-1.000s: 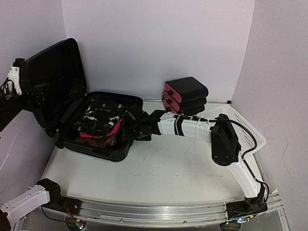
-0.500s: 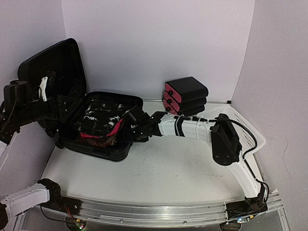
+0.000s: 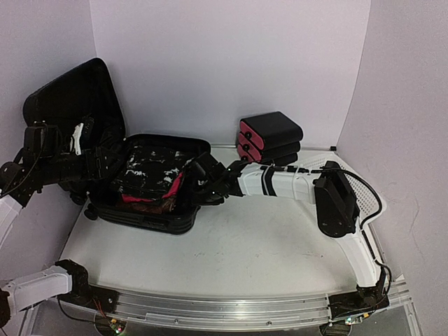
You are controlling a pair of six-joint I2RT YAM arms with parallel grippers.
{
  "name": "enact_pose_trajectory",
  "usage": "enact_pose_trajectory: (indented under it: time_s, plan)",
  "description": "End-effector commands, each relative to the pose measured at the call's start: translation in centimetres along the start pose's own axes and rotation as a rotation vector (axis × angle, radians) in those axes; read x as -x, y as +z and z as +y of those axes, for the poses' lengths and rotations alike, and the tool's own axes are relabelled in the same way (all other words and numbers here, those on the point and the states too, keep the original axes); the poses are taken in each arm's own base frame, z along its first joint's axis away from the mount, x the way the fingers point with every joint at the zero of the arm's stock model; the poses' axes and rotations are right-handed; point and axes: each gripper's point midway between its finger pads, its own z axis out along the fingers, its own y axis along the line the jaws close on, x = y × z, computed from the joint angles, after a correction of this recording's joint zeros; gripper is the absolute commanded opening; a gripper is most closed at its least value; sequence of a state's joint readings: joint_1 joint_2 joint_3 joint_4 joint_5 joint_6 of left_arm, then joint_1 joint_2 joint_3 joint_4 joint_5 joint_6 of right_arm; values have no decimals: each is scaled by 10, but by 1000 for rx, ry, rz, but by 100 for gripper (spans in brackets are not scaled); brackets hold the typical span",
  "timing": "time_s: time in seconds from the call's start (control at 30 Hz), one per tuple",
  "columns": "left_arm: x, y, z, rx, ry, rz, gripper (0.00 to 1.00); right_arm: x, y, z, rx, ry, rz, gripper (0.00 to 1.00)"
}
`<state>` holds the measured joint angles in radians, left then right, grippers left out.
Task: Open, take out, and arrange the luggage
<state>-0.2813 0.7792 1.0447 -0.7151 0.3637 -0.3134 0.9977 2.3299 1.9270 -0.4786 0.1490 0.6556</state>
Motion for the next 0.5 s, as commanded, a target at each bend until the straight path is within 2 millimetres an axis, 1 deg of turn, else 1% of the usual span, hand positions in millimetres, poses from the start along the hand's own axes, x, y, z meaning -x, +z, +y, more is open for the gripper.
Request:
enact_pose_trajectory:
  time_s: [0.0, 0.07, 0.1, 0.13, 0.17, 0.23, 0.27, 0.3, 0.33, 0.4, 0.43, 0.47]
  plan:
    - [4, -2, -4, -18, -7, -28, 90, -29, -15, 11, 66, -112, 102, 44]
    - [3, -2, -2, -11, -17, -28, 92, -26, -16, 14, 78, -112, 95, 47]
    - [3, -1, 1, 1, -29, -30, 96, -23, -18, 18, 92, -113, 89, 49]
    - [3, -1, 4, 16, -45, -36, 99, -19, -20, 23, 105, -112, 84, 53]
    - [4, -1, 7, 32, -65, -44, 99, -14, -23, 26, 116, -113, 77, 58]
    - [6, -2, 11, 54, -117, -59, 100, -6, -34, 31, 126, -126, 58, 72]
    - [7, -4, 12, 61, -140, -69, 100, 0, -41, 31, 124, -146, 47, 82]
    - [9, -6, 14, 73, -169, -87, 100, 5, -51, 30, 120, -165, 41, 92]
    - [11, -9, 18, 96, -207, -112, 99, 10, -61, 28, 114, -187, 35, 97]
    - [11, -16, 28, 142, -312, -163, 99, 23, -89, 18, 94, -227, 9, 98]
    - [10, -17, 29, 143, -334, -176, 100, 30, -106, 10, 78, -248, -11, 98]
    - [11, -20, 26, 118, -326, -196, 99, 34, -121, 0, 59, -269, -30, 98]
